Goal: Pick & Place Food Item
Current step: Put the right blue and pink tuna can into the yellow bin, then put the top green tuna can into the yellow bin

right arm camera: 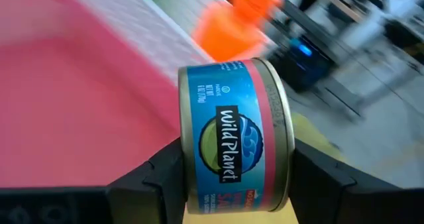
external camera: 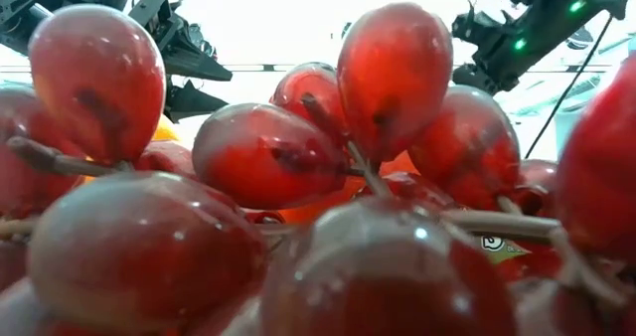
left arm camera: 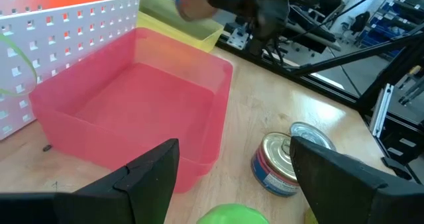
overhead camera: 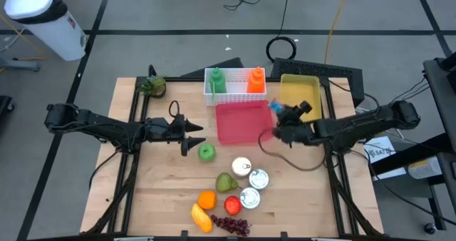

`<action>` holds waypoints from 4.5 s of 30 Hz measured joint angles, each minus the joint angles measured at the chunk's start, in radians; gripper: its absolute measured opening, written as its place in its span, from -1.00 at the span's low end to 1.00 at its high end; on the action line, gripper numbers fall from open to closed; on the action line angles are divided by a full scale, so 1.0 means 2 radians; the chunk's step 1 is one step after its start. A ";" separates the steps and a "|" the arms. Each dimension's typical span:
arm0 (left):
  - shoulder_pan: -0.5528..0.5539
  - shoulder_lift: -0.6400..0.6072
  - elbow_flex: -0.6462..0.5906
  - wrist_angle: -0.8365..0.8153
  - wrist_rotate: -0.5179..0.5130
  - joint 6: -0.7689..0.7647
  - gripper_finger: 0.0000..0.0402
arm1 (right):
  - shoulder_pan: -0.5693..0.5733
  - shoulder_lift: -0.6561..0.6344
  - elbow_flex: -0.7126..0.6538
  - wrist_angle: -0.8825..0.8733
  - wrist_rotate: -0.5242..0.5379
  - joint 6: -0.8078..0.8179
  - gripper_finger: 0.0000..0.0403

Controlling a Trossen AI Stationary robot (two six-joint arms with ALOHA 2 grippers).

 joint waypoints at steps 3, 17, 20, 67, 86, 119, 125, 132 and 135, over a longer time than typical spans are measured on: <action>0.000 0.000 0.000 -0.001 0.000 0.000 0.50 | -0.058 -0.013 0.000 -0.023 -0.001 -0.011 -0.02; 0.000 0.000 0.000 -0.006 0.000 0.003 0.50 | -0.307 0.024 -0.029 0.055 -0.042 -0.268 -0.01; 0.000 0.000 0.000 -0.006 0.000 0.003 0.50 | -0.339 0.047 -0.034 0.063 -0.042 -0.307 0.01; 0.000 0.000 0.000 -0.006 0.000 0.003 0.50 | -0.402 0.161 -0.034 0.076 -0.185 -0.261 0.26; 0.000 0.000 0.000 -0.006 0.000 0.002 0.50 | -0.371 0.162 -0.035 0.033 -0.159 -0.230 0.73; 0.000 0.000 0.000 -0.006 0.000 0.002 0.50 | -0.130 -0.063 -0.035 0.140 -0.565 -0.049 0.77; 0.000 0.000 0.000 -0.005 0.000 0.002 0.50 | 0.013 -0.015 -0.034 0.231 -0.547 -0.059 0.77; 0.000 0.000 0.000 -0.004 0.000 0.002 0.50 | 0.148 0.074 -0.034 0.270 -0.438 -0.111 0.55; 0.000 0.000 0.000 -0.004 -0.001 -0.001 0.50 | 0.188 0.091 -0.034 0.268 -0.367 -0.083 0.28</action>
